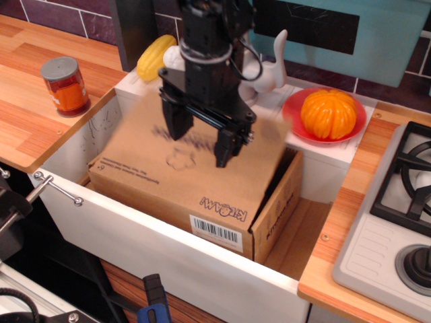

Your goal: Close brown1fbox flap

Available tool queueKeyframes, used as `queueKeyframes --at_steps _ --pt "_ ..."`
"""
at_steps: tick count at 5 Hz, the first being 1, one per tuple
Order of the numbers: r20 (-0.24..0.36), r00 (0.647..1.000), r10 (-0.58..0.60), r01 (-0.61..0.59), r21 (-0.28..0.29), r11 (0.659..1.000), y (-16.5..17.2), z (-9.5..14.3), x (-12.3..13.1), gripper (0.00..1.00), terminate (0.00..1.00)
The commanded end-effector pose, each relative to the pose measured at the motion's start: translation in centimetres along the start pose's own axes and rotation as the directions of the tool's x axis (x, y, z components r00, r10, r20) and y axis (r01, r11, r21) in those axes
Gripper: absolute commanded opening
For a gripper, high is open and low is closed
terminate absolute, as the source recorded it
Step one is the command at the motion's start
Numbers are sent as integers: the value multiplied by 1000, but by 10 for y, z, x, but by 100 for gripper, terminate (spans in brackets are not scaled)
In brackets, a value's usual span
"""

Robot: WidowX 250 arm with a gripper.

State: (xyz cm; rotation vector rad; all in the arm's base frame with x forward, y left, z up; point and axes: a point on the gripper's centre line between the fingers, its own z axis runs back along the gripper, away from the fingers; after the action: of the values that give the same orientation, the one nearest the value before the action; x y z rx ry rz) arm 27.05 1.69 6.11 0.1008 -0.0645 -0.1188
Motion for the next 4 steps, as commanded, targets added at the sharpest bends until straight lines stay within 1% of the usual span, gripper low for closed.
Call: queueKeyframes --at_steps 1,2,3,4 --pt "99 995 19 -16 -32 999 1 -29 35 100 0" --pt "73 996 56 -52 -51 997 2 -62 40 100 0" --pt "69 996 50 -49 -13 999 2 -66 37 100 0" --pt "38 999 19 -20 22 1000 5 -47 35 100 0"
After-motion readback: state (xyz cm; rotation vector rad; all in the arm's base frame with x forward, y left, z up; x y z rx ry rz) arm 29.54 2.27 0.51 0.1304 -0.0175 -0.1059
